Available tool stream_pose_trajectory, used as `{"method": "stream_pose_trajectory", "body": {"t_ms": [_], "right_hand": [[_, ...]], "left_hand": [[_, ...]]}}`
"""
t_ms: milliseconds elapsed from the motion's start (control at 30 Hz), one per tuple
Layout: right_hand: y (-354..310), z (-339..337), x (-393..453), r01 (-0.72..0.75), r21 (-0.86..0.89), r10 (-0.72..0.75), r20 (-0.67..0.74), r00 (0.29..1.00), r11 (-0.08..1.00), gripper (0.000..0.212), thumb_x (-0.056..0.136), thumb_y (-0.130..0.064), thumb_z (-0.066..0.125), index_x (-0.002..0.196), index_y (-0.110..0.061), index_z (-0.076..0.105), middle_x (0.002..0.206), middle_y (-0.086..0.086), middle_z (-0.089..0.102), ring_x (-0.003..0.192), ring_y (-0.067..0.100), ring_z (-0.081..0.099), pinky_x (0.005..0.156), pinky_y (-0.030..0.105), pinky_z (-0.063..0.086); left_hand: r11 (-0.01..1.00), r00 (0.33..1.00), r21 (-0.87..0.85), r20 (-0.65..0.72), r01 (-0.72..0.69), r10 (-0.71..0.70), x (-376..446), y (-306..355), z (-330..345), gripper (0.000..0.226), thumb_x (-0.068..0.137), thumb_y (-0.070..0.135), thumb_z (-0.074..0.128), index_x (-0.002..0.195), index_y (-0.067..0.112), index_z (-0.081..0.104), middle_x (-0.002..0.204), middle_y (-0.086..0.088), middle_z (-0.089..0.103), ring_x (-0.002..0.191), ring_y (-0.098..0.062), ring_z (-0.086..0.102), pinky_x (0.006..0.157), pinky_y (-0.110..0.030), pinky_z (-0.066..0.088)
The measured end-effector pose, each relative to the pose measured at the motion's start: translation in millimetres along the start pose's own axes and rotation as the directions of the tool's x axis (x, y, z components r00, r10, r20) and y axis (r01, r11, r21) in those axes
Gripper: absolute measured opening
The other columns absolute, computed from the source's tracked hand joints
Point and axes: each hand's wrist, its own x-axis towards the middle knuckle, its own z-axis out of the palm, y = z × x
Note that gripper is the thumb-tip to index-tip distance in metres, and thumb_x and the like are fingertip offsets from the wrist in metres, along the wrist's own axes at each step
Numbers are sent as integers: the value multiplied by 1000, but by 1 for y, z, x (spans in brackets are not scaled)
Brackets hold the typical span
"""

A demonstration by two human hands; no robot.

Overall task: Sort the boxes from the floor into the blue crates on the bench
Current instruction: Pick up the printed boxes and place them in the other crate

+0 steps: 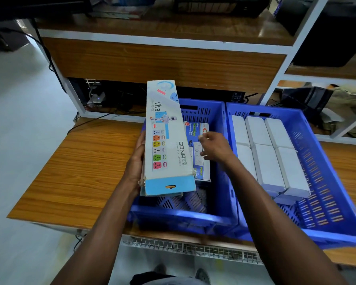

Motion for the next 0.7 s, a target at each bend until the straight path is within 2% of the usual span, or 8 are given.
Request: {"method": "stream_pose_trajectory", "body": {"t_ms": [33,100,200,267,400,467,600,700], "right_hand": [[-12,-7,-14,-31,139,24,54,998,990,38,102,-46,55,118,-14,64,121,6,67,83,24,72,78,44,64],[-30,-21,-42,-121,286,56,225,973,951,60,93,-69,54,120,-17,65,117,5,70,85,26,75,73,42,64],[-38,-30,-65,-120,256,17,371,928,959,76,78,-84,58,121,-22,67,119,4,71,102,30,74,71,38,62],[-36,-27,-71,-63,160,1,361,932,985,75,76,-79,67,125,-23,65,122,0,69,106,24,70,76,39,61],[-28,-20,-76,-54,101,12,371,929,993,60,75,-66,78,114,-22,69,105,-5,79,102,20,73,88,42,58],[-24,-19,-79,-56,137,0,382,924,989,50,79,-60,79,112,-24,70,102,-6,80,100,19,75,91,41,56],[-17,-20,-84,-83,265,-34,407,913,961,44,84,-50,79,116,-22,66,105,-2,80,99,20,76,96,44,57],[-15,-23,-86,-130,401,-46,402,915,907,41,93,-40,74,124,-18,61,108,3,79,96,23,78,83,41,61]], "left_hand": [[1000,1000,5,9,-27,27,-1,0,4,42,105,24,46,148,22,48,112,-9,74,83,-22,75,59,-34,62],[999,999,22,23,-46,46,-2,0,12,43,108,22,45,149,32,47,127,-10,70,94,-24,74,66,-37,62],[996,999,81,-8,-39,40,2,-8,14,45,105,28,53,147,42,48,139,-10,65,120,-36,65,96,-57,55],[991,999,122,-9,-49,50,1,-12,14,46,104,32,54,148,44,45,142,-7,62,127,-37,61,107,-66,44],[988,998,136,-5,-67,68,-3,-18,22,51,104,33,52,152,40,40,138,-1,66,119,-30,68,97,-54,54],[990,997,121,12,-78,77,-6,-20,24,50,106,31,50,153,40,39,138,0,66,117,-29,69,91,-49,57],[991,998,118,2,-68,68,-9,-22,24,48,106,32,50,152,41,40,135,-2,68,118,-32,69,96,-55,55],[990,997,118,-7,-80,81,-10,-23,23,46,107,31,50,151,41,41,132,-1,69,117,-30,69,94,-53,56]]}}
